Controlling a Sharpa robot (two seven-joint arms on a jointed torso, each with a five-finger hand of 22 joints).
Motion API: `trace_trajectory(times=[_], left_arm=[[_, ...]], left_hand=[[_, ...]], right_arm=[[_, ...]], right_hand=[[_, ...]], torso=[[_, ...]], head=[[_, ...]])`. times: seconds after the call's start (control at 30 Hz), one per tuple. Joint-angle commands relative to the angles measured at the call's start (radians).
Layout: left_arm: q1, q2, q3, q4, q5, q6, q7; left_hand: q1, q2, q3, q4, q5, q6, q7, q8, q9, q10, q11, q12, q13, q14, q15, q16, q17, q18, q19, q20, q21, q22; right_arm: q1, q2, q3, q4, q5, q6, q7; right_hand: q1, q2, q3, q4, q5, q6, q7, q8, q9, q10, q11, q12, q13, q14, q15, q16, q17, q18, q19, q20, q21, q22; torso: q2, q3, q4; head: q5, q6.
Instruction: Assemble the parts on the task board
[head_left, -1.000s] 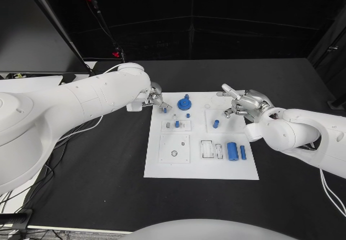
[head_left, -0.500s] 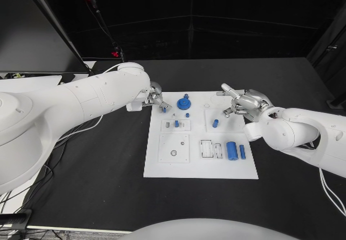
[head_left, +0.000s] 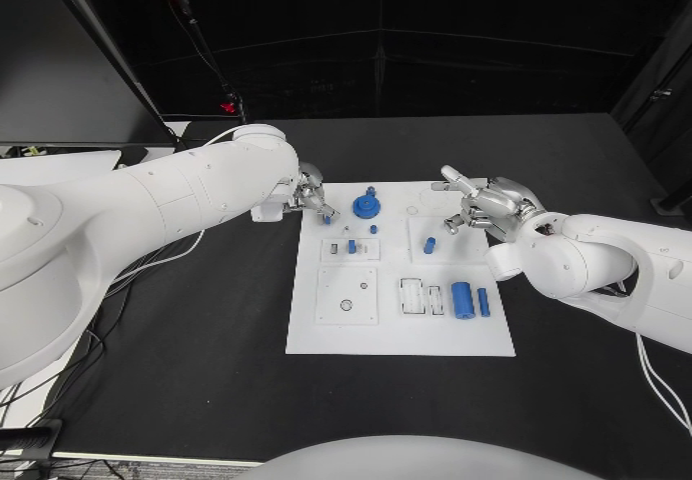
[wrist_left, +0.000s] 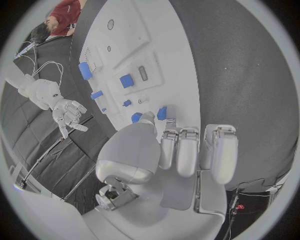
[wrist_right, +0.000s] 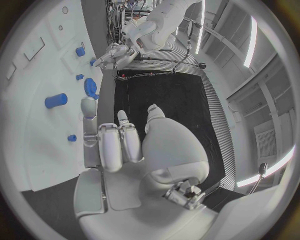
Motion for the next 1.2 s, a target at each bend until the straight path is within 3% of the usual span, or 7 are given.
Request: trace_trajectory(times=[0.03,0.17,0.53,0.77,0.8,0.87,1.2], left_arm=[[0.001,0.001,0.001,0.0,-0.003,0.006,0.016],[0.001,0.001,0.001,0.001,-0.003,0.0,0.015],[0.0,-0.001,0.001,0.002,-0.003,-0.017,0.025],[0.0,-0.003,0.001,0.002,-0.003,-0.025,0.031],[0.0,-0.003,0.001,0.002,-0.003,-0.025,0.031],[0.0,-0.003,0.001,0.002,-0.003,-0.024,0.031],[0.0,-0.005,0.001,0.004,-0.003,-0.026,0.031]], left_hand=[[0.094,0.062,0.013,-0.001,0.021,0.009,-0.002,-0.005,-0.002,0.104,-0.009,-0.005,0.258,0.106,-0.011,0.001,0.263,-0.007,0.104,-0.009,0.003,0.263],[0.147,0.041,0.048,-0.009,0.04,0.01,-0.005,-0.006,-0.001,0.104,-0.011,-0.005,0.258,0.106,-0.014,0.001,0.263,-0.007,0.104,-0.011,0.003,0.263],[0.223,0.015,0.193,-0.001,0.053,0.026,-0.008,-0.009,0.002,0.104,-0.014,-0.005,0.258,0.106,-0.017,0.001,0.263,-0.007,0.104,-0.014,0.003,0.263],[0.214,-0.013,0.272,0.0,0.051,0.038,-0.008,-0.013,0.004,0.104,-0.014,-0.005,0.258,0.106,-0.017,0.001,0.263,-0.007,0.104,-0.014,0.003,0.263],[0.197,-0.031,0.312,0.0,0.049,0.043,-0.008,-0.017,0.005,0.104,-0.014,-0.005,0.258,0.106,-0.017,0.001,0.263,-0.007,0.104,-0.014,0.003,0.263],[0.187,-0.039,0.331,0.0,0.048,0.045,-0.008,-0.018,0.006,0.104,-0.014,-0.005,0.258,0.106,-0.017,0.001,0.263,-0.007,0.104,-0.014,0.003,0.263],[0.17,-0.048,0.353,0.001,0.044,0.048,-0.007,-0.021,0.008,0.104,-0.014,-0.005,0.258,0.106,-0.016,0.001,0.263,-0.007,0.104,-0.014,0.003,0.263]], right_arm=[[0.001,0.001,0.0,0.001,0.001,0.011,0.004],[0.001,0.001,0.0,0.001,-0.003,0.013,0.002],[0.001,-0.001,0.0,0.001,-0.005,0.013,-0.001],[0.001,-0.002,0.0,0.0,-0.005,0.013,-0.003],[0.001,-0.002,0.0,0.0,-0.005,0.013,-0.004],[0.001,-0.002,0.0,0.0,-0.005,0.012,-0.005],[0.001,-0.001,0.0,0.0,-0.005,0.012,-0.007]], right_hand=[[0.006,0.005,-0.003,-0.003,0.005,-0.006,0.002,0.003,-0.001,-0.001,0.003,0.0,0.115,-0.01,0.001,-0.005,0.074,0.01,-0.008,0.0,-0.01,-0.003],[0.006,0.005,-0.003,-0.003,0.006,-0.007,0.001,0.003,-0.001,-0.002,0.003,-0.001,0.114,-0.011,0.002,-0.006,0.072,0.01,-0.01,0.0,-0.012,-0.004],[0.007,0.006,-0.003,-0.003,0.007,-0.007,0.001,0.003,-0.001,-0.002,0.003,-0.001,0.113,-0.012,0.002,-0.006,0.072,0.011,-0.012,0.001,-0.015,-0.005],[0.007,0.006,-0.003,-0.004,0.009,-0.007,0.001,0.003,-0.001,-0.003,0.003,-0.001,0.113,-0.012,0.002,-0.006,0.072,0.011,-0.012,0.001,-0.016,-0.005],[0.007,0.006,-0.003,-0.004,0.009,-0.007,0.001,0.003,-0.001,-0.003,0.003,-0.001,0.113,-0.012,0.002,-0.006,0.072,0.011,-0.012,0.001,-0.016,-0.005],[0.007,0.006,-0.003,-0.004,0.009,-0.007,0.001,0.003,-0.001,-0.003,0.003,-0.001,0.113,-0.012,0.002,-0.006,0.072,0.011,-0.012,0.001,-0.016,-0.005],[0.008,0.007,-0.004,-0.004,0.011,-0.007,0.001,0.004,-0.001,-0.003,0.003,-0.002,0.113,-0.012,0.002,-0.006,0.071,0.011,-0.013,0.001,-0.018,-0.006]], torso=[[0.0,-0.0002,0.0008],[0.0,0.0002,0.0007],[0.0,0.0004,0.0007],[0.0,0.0004,0.0007],[0.0,0.0004,0.0007],[0.0,0.0004,0.0012],[0.0,0.0001,0.0015]], head=[[-0.002,-0.002],[-0.003,-0.002],[-0.006,-0.002],[-0.007,-0.002],[-0.007,-0.002],[-0.007,-0.003],[-0.008,-0.008]])
